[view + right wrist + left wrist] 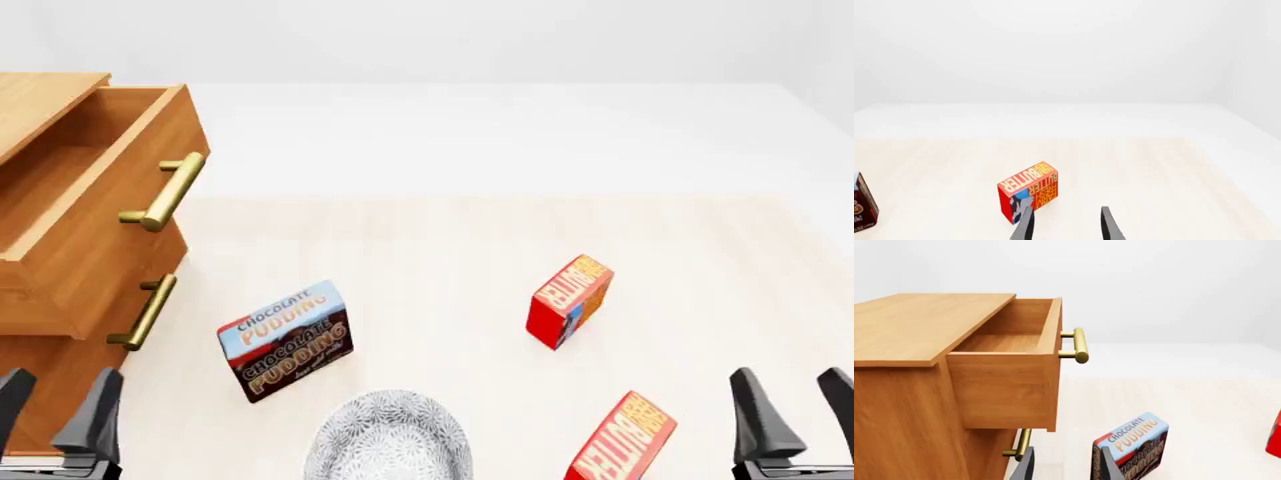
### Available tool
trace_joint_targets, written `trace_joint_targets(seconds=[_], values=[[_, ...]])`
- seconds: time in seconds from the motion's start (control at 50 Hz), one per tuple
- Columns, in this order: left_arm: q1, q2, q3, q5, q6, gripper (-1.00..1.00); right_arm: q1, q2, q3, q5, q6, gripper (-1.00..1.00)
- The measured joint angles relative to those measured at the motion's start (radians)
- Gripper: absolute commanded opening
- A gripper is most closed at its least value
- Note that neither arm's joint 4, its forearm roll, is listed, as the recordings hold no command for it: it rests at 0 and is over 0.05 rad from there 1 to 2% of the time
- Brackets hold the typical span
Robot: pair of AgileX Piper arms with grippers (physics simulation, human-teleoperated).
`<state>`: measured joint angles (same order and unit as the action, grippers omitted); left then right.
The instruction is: Put the butter at the front in the top drawer of the cabinet and close it.
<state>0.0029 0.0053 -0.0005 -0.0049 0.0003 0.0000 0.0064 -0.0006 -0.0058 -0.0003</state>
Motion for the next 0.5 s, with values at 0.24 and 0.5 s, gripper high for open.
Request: trace_joint_targets(seconds=[0.24, 0.5], values=[[0.004, 0.0, 0.0, -0.001, 0.0, 1.0, 0.0, 0.002, 0.0, -0.002, 0.0, 1.0], [0.01, -0.004, 0.0, -0.001, -0.008, 1.0, 0.0, -0.006, 0.0, 0.004, -0.001, 1.0]])
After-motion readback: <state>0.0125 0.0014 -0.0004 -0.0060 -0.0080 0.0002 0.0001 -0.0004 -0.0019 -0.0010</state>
